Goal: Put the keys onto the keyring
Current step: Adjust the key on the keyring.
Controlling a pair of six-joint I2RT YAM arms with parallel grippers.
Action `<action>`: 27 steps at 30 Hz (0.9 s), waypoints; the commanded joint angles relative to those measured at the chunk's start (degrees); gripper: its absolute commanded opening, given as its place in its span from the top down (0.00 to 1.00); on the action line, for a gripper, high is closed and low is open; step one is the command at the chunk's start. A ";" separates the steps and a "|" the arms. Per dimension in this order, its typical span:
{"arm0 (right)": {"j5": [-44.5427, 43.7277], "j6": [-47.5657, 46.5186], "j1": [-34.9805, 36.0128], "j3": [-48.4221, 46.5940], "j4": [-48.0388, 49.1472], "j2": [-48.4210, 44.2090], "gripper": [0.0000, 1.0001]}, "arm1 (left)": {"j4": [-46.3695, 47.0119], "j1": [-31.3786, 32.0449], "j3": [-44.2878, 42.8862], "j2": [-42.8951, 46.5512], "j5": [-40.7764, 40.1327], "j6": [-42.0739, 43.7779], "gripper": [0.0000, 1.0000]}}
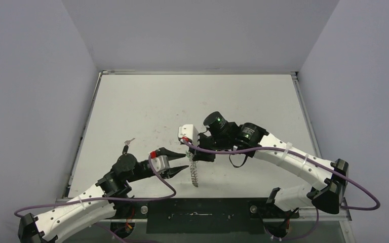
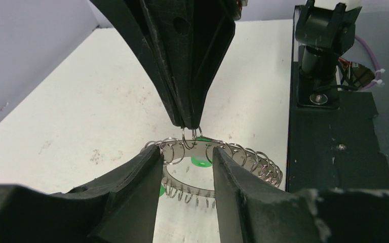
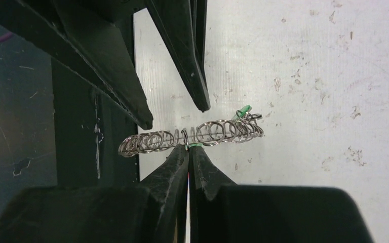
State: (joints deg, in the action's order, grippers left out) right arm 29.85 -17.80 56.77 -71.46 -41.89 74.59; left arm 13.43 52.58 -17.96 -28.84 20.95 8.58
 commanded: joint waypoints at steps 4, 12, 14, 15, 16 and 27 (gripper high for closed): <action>-3.74 1.06 2.48 -6.02 -4.26 3.00 1.00 | 1.92 0.16 -3.14 -6.34 2.29 0.27 0.61; -3.63 1.28 3.46 -6.50 -3.90 3.44 1.00 | 6.12 0.18 -3.23 -10.54 4.00 -0.85 0.74; -3.64 1.28 3.51 -6.50 -3.87 3.71 1.00 | 6.99 0.16 -3.23 -11.28 4.24 -1.09 0.74; -3.64 1.28 3.56 -6.50 -3.83 3.72 1.00 | 7.43 0.16 -3.23 -11.57 4.30 -1.23 0.74; -3.65 1.28 3.61 -6.60 -3.82 3.80 1.00 | 7.86 0.16 -3.23 -11.87 4.42 -1.39 0.73; -3.95 0.83 3.72 -6.72 -3.72 4.23 1.00 | 9.32 0.16 -3.23 -13.03 5.24 -1.89 1.00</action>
State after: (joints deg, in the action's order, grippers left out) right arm 26.22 -17.21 60.05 -75.02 -47.64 78.65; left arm 18.44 52.58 -18.52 -41.50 25.12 7.31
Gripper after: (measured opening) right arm 0.025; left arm 0.037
